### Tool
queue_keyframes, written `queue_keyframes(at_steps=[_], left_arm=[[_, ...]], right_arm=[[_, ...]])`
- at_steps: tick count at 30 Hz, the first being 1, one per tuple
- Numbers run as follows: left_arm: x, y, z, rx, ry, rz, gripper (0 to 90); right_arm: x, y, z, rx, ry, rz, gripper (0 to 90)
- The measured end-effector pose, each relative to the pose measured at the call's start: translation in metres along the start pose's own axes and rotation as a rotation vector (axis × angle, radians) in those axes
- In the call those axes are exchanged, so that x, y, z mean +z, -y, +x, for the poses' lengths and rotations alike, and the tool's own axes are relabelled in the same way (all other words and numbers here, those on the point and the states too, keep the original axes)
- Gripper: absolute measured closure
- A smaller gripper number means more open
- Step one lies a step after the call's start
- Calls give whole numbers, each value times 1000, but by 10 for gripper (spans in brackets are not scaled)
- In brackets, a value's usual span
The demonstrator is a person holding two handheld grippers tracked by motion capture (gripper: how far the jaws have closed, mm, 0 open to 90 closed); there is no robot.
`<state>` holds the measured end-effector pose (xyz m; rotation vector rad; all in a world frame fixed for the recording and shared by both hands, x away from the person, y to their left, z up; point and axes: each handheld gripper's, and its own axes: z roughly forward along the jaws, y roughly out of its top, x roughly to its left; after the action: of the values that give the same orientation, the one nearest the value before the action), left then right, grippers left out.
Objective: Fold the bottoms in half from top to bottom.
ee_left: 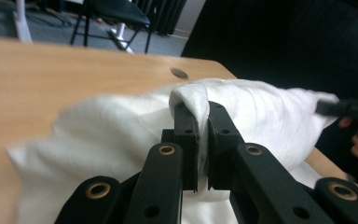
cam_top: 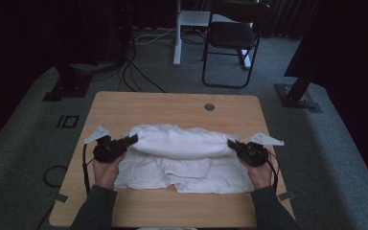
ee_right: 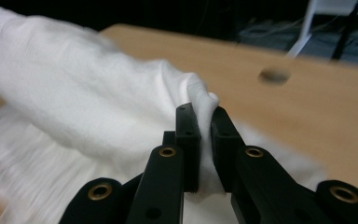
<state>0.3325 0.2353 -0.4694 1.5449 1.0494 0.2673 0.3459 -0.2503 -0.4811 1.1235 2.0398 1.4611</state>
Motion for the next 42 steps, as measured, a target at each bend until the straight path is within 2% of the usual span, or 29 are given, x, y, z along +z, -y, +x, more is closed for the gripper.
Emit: queue_keyframes(at_steps=[1,2,3,4,5,6,7,8,10,12,13,14,15,16,17,19,20,22,23,26,27,29,31,33,34,37,40,41,42], left_arm=[[0,0,0,0,0,0,848],[0,13,-1,-16,31,33,848],[1,18,-1,-20,48,68,760],[1,20,0,-24,43,95,669],[1,20,-1,-21,22,98,594],[-1,17,-1,-17,11,95,567],[-2,12,-2,-6,-2,89,551],[-2,4,-6,15,-20,80,545],[4,-9,-17,65,-55,84,548],[16,-20,-28,111,-80,99,575],[16,-20,-28,111,-80,99,589],[33,-27,-37,146,-109,125,589],[44,-28,-40,142,-118,146,619],[54,-28,-41,131,-109,176,631],[67,-25,-43,139,-109,211,634],[84,-16,-44,163,-126,268,637],[93,-8,-42,163,-122,311,637],[98,8,-39,150,-110,364,637],[98,17,-38,148,-105,378,638],[88,34,-38,161,-87,414,642],[83,39,-39,163,-77,416,641],[71,46,-41,177,-72,410,636],[58,51,-44,192,-79,377,622],[49,54,-45,212,-110,353,606],[47,57,-46,231,-143,352,605],[43,71,-42,279,-223,346,594],[42,87,-30,226,-263,332,579],[43,90,-27,215,-262,349,578],[43,92,-26,213,-263,344,579]], right_arm=[[0,0,0,0,0,0,846],[-1,8,3,-4,-4,20,844],[-3,21,6,-9,1,57,826],[-3,27,7,0,-10,92,794],[-3,31,6,8,-19,125,717],[-4,32,7,12,-19,135,598],[-5,30,9,3,-2,132,501],[-7,26,11,-2,22,115,455],[-8,11,18,-17,38,65,440],[-1,-5,27,-47,59,52,459],[-1,-5,27,-47,59,52,459],[6,-12,33,-65,71,56,481],[25,-23,46,-92,91,83,505],[36,-27,51,-105,89,104,510],[48,-29,55,-112,98,130,523],[72,-29,61,-119,113,184,525],[79,-27,61,-117,114,198,524],[90,-20,62,-101,105,254,521],[91,-14,63,-99,103,277,521],[84,-2,68,-115,76,300,518],[79,2,71,-136,68,313,520],[69,9,76,-171,66,319,523],[58,14,79,-187,67,317,530],[48,17,78,-183,78,293,537],[45,19,77,-178,91,280,538],[45,32,71,-167,133,294,544],[50,48,64,-137,126,326,544],[52,52,63,-134,126,334,545],[53,55,63,-147,131,344,545]])
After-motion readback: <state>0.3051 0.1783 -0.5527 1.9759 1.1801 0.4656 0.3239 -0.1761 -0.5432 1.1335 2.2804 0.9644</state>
